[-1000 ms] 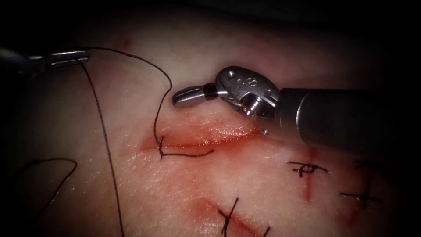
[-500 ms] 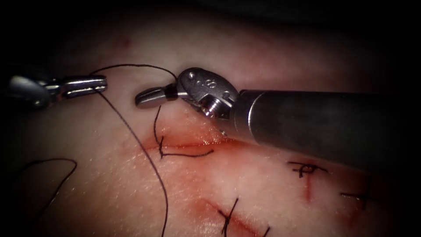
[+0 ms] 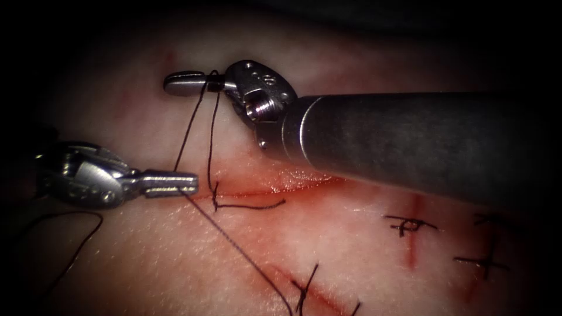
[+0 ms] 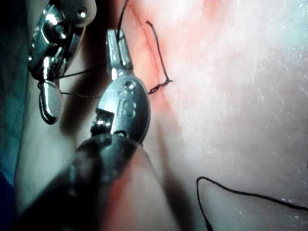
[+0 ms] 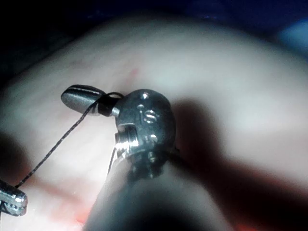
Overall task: Wound Closure
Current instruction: Adjust the clockwise suture loop to be longer, then grab the tail end of suture with the right gripper, then pull the right needle driver up and the left needle driver down to tighten the knot.
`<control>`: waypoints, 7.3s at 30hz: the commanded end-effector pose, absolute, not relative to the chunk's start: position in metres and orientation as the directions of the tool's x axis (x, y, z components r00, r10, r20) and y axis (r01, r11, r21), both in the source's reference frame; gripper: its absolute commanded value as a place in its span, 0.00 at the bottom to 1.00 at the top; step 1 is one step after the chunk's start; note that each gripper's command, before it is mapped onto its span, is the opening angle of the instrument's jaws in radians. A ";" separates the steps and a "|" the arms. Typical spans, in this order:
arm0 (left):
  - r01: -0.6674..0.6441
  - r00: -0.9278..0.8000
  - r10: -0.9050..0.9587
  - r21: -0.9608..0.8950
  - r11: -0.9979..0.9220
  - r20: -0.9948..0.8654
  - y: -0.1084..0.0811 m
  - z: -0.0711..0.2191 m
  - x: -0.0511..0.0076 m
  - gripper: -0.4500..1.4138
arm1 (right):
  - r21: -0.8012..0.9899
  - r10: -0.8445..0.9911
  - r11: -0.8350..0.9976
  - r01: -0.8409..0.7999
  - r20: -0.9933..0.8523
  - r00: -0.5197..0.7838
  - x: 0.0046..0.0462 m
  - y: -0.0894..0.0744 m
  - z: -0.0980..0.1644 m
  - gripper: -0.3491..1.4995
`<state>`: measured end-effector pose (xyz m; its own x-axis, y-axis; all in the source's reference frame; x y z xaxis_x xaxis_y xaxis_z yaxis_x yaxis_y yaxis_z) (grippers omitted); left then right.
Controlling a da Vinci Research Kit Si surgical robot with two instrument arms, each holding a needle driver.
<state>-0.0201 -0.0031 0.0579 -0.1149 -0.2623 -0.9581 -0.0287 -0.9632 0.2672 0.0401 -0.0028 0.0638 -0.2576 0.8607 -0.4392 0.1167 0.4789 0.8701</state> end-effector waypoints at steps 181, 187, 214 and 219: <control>0.292 -0.028 -0.164 0.148 -0.945 -0.986 -0.027 0.050 -0.0248 0.00 | 0.771 0.315 0.381 0.510 -0.627 0.713 0.0434 -0.004 0.066 0.00; 0.336 -0.002 -0.122 0.115 -0.935 -0.992 -0.030 0.052 -0.0262 0.00 | 0.770 0.313 0.381 0.511 -0.628 0.713 0.0432 -0.005 0.066 0.00; 0.452 -0.003 0.019 -0.018 -0.892 -1.000 -0.037 0.057 -0.0294 0.00 | 0.747 0.274 0.541 0.387 -0.592 0.758 0.0433 -0.002 0.068 0.00; 0.472 0.009 0.025 -0.018 -0.882 -1.000 -0.038 0.056 -0.0295 0.00 | 0.744 0.272 0.544 0.387 -0.593 0.758 0.0437 -0.003 0.068 0.00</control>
<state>-0.0290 -0.0378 0.0555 0.0078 0.0266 -0.9996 0.4714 -0.8817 -0.0198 0.0427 -0.0031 0.0673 0.7597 0.2732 -0.5901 0.3848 0.5426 0.7466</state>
